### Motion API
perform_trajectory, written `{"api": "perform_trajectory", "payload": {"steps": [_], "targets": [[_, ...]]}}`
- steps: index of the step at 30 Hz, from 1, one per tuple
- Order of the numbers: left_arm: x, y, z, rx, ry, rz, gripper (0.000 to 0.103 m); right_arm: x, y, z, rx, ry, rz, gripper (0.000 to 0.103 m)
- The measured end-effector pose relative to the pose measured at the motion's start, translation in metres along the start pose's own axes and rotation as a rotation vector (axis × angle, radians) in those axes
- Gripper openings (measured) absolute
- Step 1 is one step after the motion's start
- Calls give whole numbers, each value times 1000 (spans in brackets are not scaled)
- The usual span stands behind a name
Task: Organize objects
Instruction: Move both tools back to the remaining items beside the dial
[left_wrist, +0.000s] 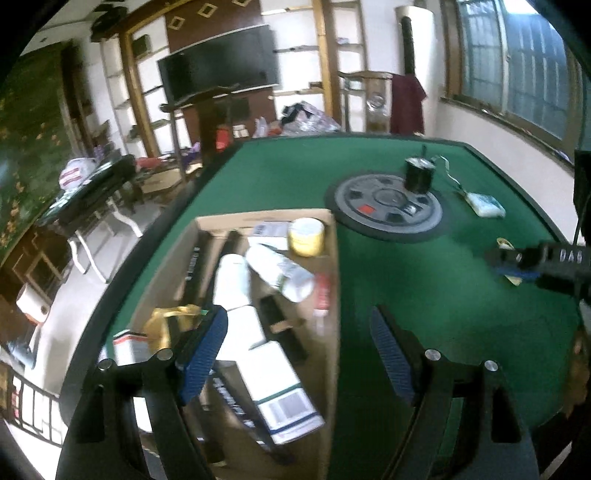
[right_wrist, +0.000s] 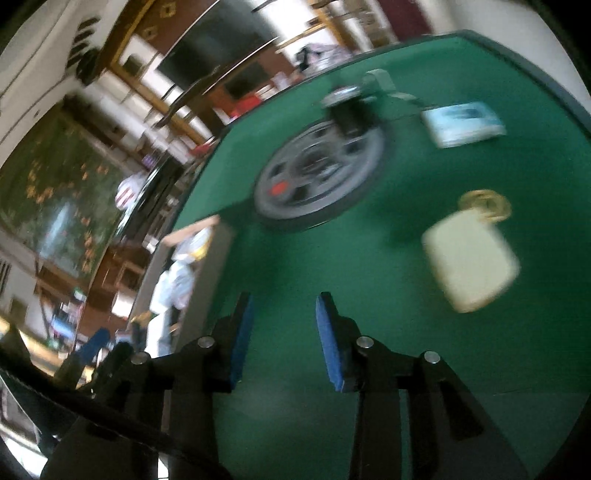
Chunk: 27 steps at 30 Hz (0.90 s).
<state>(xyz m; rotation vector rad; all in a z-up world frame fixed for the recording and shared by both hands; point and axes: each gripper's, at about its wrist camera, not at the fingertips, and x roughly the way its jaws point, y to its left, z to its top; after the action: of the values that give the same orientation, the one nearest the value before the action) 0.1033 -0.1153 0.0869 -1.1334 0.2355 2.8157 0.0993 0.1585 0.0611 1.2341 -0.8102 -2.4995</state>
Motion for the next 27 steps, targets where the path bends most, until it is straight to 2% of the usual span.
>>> {"api": "perform_trajectory", "payload": {"steps": [2,8,13,18,21,23,27], "targets": [[2,-7,-1,9,13,-20,74,-10,-17,4,34,-21,-23,37],[6,-28,0,36,38,-68,74,-37,-70,15,118,-83,-115,38],[10,-47,5,43,44,-130,74,-49,-98,32,143,-116,-194,42],[11,-62,6,30,60,-222,74,-48,-116,74,145,-149,-259,49],[9,-68,6,42,58,-238,74,-38,-125,107,166,-175,-274,50],[8,-69,6,40,61,-244,74,-25,-127,133,129,-189,-320,52],[7,-66,5,32,73,-258,74,12,-134,171,59,-147,-406,52]]}}
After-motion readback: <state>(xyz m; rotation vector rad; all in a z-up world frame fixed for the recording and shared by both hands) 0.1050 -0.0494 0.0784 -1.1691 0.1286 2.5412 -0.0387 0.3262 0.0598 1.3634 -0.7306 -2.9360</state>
